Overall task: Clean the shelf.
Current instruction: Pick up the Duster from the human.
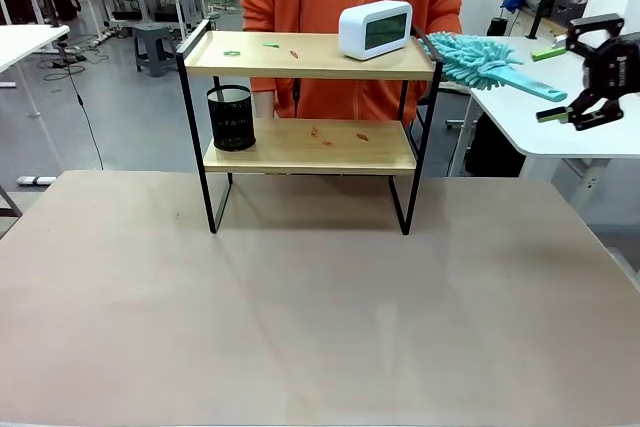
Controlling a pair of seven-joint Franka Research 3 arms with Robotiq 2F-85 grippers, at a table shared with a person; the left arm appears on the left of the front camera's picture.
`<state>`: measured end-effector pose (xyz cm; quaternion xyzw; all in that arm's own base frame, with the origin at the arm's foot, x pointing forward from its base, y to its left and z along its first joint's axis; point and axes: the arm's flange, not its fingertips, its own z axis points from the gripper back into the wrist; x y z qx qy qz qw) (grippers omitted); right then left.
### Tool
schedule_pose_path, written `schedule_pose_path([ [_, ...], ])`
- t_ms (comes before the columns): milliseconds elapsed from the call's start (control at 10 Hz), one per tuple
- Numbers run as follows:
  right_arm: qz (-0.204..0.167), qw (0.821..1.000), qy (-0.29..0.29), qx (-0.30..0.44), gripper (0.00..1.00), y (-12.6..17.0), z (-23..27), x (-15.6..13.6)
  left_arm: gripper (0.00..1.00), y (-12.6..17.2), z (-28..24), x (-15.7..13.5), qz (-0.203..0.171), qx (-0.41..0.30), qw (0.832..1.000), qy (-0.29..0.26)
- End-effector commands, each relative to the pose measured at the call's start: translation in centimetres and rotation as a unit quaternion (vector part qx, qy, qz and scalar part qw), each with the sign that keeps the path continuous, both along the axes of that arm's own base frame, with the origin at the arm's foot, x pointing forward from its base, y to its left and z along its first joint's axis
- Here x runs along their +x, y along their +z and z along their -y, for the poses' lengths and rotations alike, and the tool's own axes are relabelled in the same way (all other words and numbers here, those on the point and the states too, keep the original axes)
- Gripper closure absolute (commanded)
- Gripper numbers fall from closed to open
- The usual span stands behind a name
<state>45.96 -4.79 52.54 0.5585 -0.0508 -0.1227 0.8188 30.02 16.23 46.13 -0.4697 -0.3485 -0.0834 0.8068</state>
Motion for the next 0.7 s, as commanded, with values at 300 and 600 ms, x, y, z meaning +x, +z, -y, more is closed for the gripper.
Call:
schedule_pose_path([
  [300, 0.018, 0.999, -0.019, 0.022, 0.0, 0.2, -1.1, 1.7, 0.0, 0.1, 0.0, 0.1, 0.017, -0.005, 1.0, -0.001],
  [600, 0.029, 0.999, -0.036, 0.025, 1.0, -0.6, -1.3, 2.3, 0.0, 0.1, 0.0, 0.1, 0.017, -0.005, 1.0, -0.001],
])
